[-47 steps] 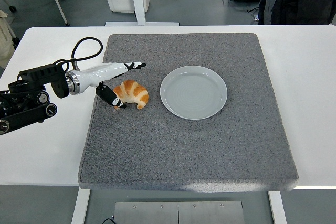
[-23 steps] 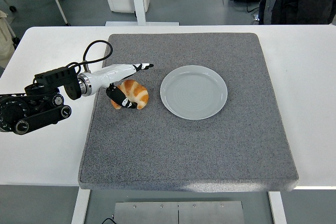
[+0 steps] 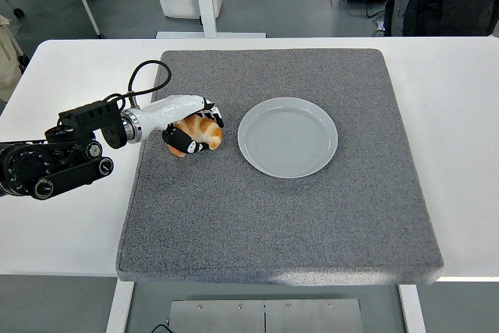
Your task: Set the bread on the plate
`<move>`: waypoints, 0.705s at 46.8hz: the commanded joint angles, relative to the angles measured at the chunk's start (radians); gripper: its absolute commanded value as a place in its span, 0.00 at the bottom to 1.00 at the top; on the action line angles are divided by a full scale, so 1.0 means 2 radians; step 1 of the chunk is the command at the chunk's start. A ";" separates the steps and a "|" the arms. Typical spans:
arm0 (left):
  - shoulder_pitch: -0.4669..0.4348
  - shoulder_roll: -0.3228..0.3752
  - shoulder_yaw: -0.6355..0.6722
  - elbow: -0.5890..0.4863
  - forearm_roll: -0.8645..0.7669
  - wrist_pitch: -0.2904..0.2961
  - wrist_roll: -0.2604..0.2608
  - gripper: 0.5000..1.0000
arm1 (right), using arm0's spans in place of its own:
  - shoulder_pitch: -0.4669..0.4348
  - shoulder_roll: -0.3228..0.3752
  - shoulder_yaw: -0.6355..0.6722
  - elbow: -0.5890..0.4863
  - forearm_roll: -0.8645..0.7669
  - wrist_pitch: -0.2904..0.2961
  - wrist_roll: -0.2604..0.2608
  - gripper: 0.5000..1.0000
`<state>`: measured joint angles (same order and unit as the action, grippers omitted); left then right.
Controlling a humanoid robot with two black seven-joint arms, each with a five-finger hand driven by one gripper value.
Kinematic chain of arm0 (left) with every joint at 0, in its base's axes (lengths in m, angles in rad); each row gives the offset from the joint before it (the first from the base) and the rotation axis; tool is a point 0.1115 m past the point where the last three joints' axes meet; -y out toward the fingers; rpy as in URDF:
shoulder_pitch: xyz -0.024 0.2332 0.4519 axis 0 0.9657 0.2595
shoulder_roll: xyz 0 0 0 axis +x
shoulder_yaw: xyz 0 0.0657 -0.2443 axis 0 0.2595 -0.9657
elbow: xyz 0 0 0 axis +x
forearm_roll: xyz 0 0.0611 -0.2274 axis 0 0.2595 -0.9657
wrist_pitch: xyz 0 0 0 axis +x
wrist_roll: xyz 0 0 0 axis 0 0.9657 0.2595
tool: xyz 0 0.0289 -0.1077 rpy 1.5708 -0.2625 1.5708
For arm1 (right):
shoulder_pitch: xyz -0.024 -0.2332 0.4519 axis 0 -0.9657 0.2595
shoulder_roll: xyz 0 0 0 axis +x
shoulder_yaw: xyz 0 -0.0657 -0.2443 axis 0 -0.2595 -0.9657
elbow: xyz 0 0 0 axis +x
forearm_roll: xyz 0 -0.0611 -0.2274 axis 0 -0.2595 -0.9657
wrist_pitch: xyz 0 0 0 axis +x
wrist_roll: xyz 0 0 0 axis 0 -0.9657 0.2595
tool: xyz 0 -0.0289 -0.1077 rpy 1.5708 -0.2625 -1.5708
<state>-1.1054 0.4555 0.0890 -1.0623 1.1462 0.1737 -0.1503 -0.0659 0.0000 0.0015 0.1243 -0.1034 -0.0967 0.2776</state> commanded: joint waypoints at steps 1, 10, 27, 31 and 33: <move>0.000 0.000 0.000 0.000 0.000 0.000 -0.002 0.00 | 0.000 0.000 0.000 0.000 0.000 0.000 0.000 1.00; -0.009 0.002 0.000 0.000 -0.001 0.000 -0.028 0.00 | 0.000 0.000 0.000 0.000 0.000 0.000 0.000 1.00; -0.090 0.018 -0.005 -0.012 -0.011 -0.029 -0.029 0.00 | 0.000 0.000 0.000 0.000 0.000 0.000 0.000 1.00; -0.112 0.018 -0.005 -0.013 -0.012 -0.037 -0.028 0.00 | 0.000 0.000 0.000 0.000 0.000 0.000 0.000 1.00; -0.124 0.018 -0.005 -0.013 -0.012 -0.041 -0.028 0.00 | 0.000 0.000 0.000 0.000 0.000 0.000 0.000 1.00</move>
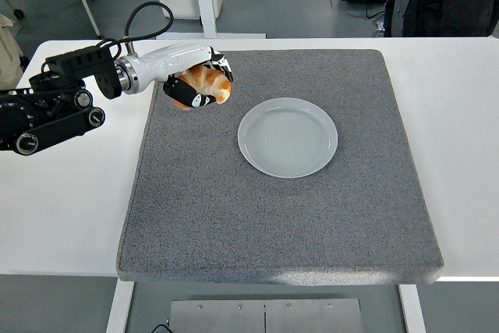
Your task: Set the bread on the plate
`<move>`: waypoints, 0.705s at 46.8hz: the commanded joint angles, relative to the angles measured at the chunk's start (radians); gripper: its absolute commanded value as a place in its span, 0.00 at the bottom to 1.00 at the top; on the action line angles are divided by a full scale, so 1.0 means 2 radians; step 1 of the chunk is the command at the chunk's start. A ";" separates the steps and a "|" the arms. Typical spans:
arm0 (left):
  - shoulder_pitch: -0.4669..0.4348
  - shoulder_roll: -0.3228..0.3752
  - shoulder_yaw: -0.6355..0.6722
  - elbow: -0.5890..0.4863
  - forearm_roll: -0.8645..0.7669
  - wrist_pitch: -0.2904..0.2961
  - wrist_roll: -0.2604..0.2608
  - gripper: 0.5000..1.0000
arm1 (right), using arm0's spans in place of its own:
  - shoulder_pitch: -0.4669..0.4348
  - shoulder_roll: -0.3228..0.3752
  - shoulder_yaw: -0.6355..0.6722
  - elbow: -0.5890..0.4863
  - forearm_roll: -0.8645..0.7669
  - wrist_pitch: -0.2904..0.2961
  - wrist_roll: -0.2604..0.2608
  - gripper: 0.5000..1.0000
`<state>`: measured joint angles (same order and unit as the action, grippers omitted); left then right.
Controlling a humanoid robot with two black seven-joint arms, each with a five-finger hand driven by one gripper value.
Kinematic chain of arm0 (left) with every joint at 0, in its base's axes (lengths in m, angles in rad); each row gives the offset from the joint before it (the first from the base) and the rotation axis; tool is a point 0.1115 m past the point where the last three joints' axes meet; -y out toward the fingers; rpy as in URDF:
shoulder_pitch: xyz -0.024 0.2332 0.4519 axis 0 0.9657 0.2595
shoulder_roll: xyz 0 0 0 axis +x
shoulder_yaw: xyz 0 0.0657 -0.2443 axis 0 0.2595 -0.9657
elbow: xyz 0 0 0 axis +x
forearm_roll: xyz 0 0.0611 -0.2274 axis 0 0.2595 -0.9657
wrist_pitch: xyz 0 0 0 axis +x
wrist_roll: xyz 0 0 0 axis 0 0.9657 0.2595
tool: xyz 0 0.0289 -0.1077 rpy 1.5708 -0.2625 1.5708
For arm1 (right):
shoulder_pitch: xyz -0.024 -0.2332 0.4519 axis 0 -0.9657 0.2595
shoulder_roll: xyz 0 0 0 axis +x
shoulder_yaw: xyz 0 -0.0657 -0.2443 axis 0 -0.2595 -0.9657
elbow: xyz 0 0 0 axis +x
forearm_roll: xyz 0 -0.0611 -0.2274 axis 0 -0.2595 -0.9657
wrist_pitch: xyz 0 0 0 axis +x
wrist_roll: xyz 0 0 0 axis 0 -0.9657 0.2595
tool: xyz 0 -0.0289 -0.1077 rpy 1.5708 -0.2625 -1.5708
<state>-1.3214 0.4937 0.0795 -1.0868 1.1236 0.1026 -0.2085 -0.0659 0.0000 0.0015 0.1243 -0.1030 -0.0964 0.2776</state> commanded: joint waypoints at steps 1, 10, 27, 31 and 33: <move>-0.023 -0.001 0.000 -0.002 -0.003 -0.008 0.001 0.00 | 0.000 0.000 0.000 0.000 -0.001 0.000 0.000 1.00; -0.079 -0.001 0.000 -0.003 -0.014 -0.041 0.000 0.00 | 0.000 0.000 0.000 0.000 0.000 0.000 0.000 1.00; -0.163 -0.022 0.000 -0.003 -0.025 -0.071 -0.003 0.00 | 0.000 0.000 0.000 0.000 0.000 0.000 0.000 1.00; -0.175 -0.027 0.000 -0.003 -0.028 -0.078 -0.004 0.00 | 0.000 0.000 0.000 0.000 0.000 0.000 0.000 1.00; -0.180 -0.031 -0.001 -0.003 -0.029 -0.082 -0.004 0.00 | 0.000 0.000 0.000 0.000 0.000 0.000 0.000 1.00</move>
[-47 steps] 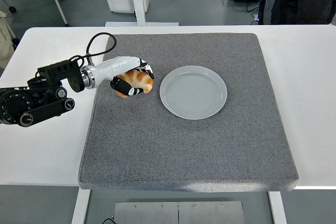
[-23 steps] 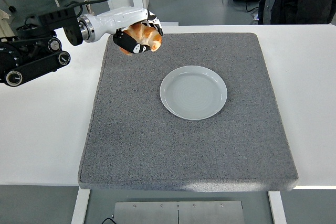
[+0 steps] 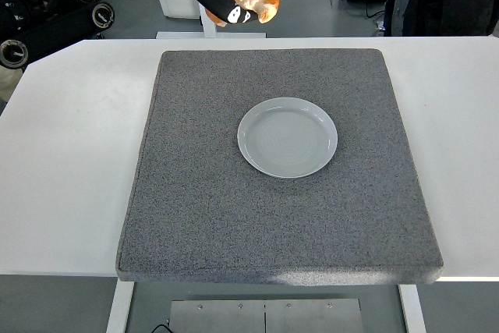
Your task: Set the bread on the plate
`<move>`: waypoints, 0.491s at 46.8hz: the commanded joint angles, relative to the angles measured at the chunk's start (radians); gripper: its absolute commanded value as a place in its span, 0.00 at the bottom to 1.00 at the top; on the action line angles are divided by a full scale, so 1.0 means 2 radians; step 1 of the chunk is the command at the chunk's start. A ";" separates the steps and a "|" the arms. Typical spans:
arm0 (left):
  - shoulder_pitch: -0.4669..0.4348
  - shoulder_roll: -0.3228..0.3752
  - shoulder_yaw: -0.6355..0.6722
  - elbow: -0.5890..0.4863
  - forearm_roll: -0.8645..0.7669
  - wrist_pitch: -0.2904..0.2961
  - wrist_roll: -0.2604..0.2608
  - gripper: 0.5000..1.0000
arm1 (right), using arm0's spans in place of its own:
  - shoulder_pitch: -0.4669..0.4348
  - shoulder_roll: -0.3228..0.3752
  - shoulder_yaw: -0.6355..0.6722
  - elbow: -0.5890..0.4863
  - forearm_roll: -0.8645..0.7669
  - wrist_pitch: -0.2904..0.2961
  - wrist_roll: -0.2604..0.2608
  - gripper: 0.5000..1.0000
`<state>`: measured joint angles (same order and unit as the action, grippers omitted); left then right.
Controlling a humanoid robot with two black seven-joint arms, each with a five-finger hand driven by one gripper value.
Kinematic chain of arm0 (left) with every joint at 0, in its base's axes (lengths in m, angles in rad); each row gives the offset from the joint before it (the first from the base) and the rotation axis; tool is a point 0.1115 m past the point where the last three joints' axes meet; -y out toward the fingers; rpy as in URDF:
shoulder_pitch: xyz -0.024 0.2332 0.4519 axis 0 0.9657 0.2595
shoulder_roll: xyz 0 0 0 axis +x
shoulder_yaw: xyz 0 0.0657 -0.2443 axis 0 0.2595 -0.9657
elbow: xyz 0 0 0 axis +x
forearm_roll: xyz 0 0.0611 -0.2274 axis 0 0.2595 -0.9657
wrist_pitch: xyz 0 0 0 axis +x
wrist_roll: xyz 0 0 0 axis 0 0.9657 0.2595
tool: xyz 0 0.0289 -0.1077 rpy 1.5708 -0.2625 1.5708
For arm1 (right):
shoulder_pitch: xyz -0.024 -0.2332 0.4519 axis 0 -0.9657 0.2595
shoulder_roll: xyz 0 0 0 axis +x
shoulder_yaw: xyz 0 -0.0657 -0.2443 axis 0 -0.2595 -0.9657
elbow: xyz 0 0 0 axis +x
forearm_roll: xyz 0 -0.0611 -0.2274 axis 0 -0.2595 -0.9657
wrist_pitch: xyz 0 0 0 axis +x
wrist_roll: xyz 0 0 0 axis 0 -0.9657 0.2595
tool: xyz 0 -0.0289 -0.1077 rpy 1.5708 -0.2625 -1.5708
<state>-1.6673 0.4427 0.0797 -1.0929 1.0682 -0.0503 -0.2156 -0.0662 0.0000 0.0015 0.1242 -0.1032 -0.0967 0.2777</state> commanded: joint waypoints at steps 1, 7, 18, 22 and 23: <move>-0.009 -0.008 -0.002 0.000 -0.002 -0.007 0.000 0.00 | 0.000 0.000 0.000 0.000 -0.001 0.000 0.000 1.00; -0.015 -0.030 -0.001 0.005 -0.005 -0.009 0.000 0.00 | 0.000 0.000 0.000 0.000 -0.001 0.000 0.000 1.00; -0.022 -0.069 -0.003 0.013 -0.019 -0.009 0.000 0.00 | 0.000 0.000 0.000 0.000 0.000 0.001 0.000 1.00; -0.022 -0.083 -0.003 0.022 -0.021 -0.009 -0.001 0.00 | 0.000 0.000 0.000 0.000 0.000 0.001 0.000 1.00; -0.022 -0.088 -0.003 0.026 -0.021 -0.009 -0.001 0.00 | 0.000 0.000 0.000 0.000 0.000 0.000 0.000 1.00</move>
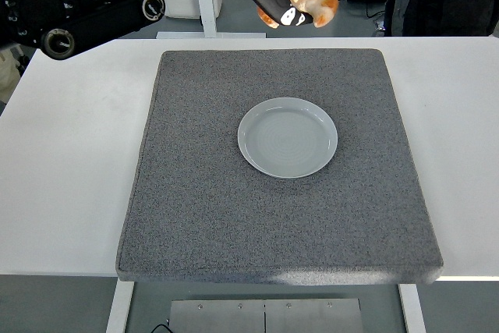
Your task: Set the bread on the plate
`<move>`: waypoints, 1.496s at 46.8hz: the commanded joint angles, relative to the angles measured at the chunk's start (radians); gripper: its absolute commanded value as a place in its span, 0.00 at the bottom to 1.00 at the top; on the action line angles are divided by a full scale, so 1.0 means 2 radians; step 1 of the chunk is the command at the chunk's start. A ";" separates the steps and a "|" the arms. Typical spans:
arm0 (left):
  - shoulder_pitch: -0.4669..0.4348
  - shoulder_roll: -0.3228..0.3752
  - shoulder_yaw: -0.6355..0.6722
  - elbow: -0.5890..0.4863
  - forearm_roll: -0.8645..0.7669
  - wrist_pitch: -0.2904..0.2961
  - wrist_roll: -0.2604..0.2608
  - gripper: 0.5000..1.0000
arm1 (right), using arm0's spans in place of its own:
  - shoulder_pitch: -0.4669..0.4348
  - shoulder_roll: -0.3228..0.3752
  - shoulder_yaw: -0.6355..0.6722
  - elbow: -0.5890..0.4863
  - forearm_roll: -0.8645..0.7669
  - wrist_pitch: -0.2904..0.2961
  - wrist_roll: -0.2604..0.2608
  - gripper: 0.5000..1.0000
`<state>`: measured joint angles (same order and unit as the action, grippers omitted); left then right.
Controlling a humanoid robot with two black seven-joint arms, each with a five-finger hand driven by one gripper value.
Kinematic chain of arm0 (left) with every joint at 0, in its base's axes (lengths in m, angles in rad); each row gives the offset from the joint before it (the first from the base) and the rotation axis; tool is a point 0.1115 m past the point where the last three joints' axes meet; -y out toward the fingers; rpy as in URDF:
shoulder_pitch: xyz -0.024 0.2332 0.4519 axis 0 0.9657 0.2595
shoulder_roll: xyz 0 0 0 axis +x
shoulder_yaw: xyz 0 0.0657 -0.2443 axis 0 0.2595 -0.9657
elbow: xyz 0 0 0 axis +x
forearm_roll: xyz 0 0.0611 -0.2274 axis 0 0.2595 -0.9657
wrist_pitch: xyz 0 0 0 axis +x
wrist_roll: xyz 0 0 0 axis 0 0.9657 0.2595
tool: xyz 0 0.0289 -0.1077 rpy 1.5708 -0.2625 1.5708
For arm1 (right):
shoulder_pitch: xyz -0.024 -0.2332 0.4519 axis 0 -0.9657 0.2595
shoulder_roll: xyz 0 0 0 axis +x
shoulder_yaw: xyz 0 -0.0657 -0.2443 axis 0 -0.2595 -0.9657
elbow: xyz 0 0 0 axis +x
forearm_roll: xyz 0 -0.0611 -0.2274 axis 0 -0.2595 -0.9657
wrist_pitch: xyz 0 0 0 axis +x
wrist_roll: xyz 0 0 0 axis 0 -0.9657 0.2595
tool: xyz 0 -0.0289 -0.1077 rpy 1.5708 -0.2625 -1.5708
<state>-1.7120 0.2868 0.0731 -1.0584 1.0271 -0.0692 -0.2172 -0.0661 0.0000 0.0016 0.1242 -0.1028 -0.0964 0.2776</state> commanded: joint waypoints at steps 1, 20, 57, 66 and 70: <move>0.000 -0.013 0.000 0.011 -0.001 0.000 -0.001 0.00 | 0.000 0.000 0.000 0.000 0.000 0.000 0.000 1.00; 0.023 -0.084 0.016 0.063 0.000 0.003 -0.005 0.00 | 0.000 0.000 0.000 0.000 0.000 0.000 0.000 1.00; 0.095 -0.143 0.100 0.116 0.007 0.055 -0.007 0.00 | 0.000 0.000 0.000 0.000 0.000 0.000 0.000 1.00; 0.138 -0.143 0.107 0.123 0.033 0.068 -0.007 0.00 | 0.000 0.000 0.000 0.000 0.000 0.000 0.000 1.00; 0.152 -0.143 0.107 0.128 0.041 0.075 -0.007 0.00 | 0.000 0.000 0.000 0.000 0.000 0.000 0.000 1.00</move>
<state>-1.4277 0.0000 0.2874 -0.8078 1.0988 0.0723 -0.2317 -0.0661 0.0000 0.0015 0.1246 -0.1028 -0.0960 0.2776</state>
